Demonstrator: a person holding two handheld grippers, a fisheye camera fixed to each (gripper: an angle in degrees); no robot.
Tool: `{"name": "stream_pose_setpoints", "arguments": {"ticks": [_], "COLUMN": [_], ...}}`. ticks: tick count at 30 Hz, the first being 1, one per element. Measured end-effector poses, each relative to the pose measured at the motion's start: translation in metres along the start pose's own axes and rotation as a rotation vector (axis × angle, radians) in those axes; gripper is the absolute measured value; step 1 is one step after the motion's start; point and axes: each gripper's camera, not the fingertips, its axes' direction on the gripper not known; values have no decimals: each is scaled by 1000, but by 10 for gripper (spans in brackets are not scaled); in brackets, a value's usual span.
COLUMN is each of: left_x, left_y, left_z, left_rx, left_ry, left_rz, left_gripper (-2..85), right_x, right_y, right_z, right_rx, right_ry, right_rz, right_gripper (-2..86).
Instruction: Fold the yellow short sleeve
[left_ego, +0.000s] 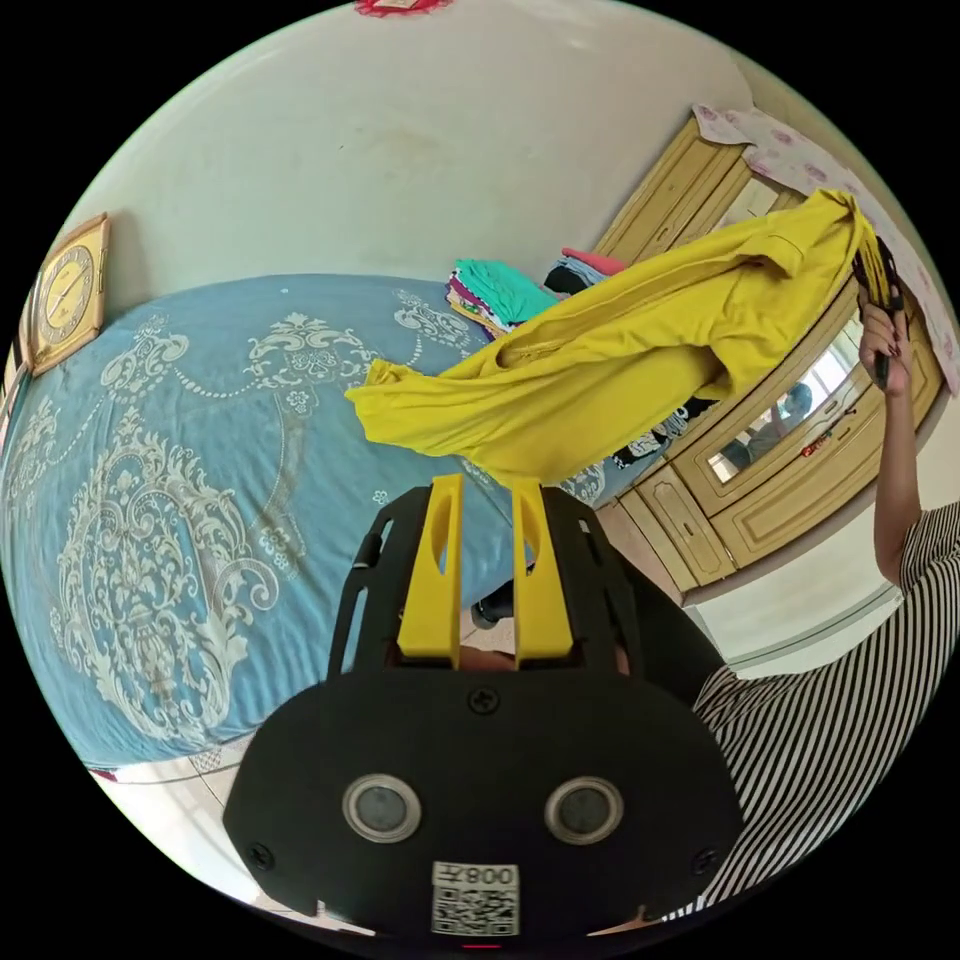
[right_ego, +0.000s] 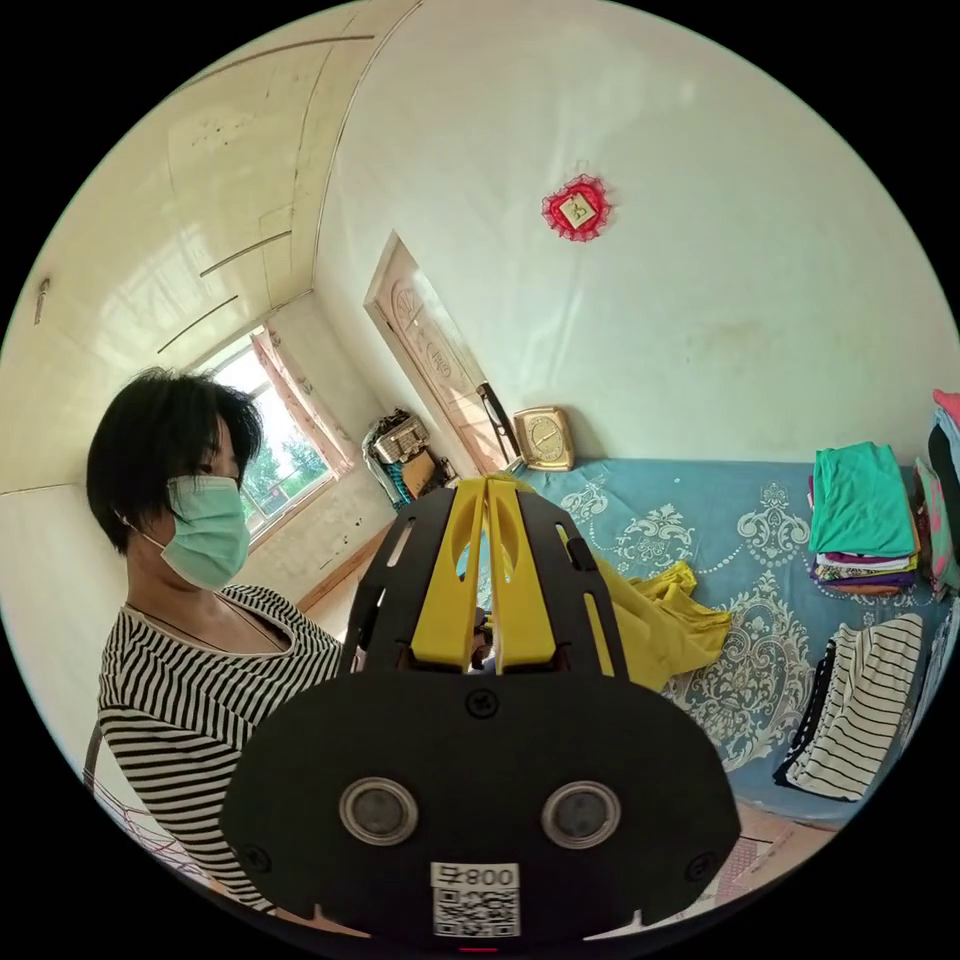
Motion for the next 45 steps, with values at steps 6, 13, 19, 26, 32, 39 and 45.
{"name": "stream_pose_setpoints", "arguments": {"ticks": [6, 13, 19, 26, 32, 39, 45], "left_x": [23, 83, 115, 138, 159, 160, 173], "left_y": [-66, -94, -100, -117, -129, -142, -124], "left_z": [-29, 12, -3, -47, -96, -256, -449], "left_rx": [16, -337, -356, -377, -336, -67, 246], "left_ry": [-15, -59, -46, 13, 12, 3, -124], "left_rz": [83, 367, 399, 410, 382, 239, 180], "left_gripper": [75, 78, 88, 86, 30, 11, 9], "right_x": [-42, -42, -33, -27, -27, -51, -85], "right_y": [-13, -4, -6, -21, -32, -33, -20], "right_z": [-35, -78, -117, -141, -158, -195, -233], "right_rx": [42, 108, 169, 191, 213, 233, 304], "right_ry": [36, 88, 89, 77, 40, 99, 76], "right_rz": [-27, 80, 159, 198, 213, 203, 158], "right_gripper": [1, 0, 1, 1, 1, 1, 1]}}
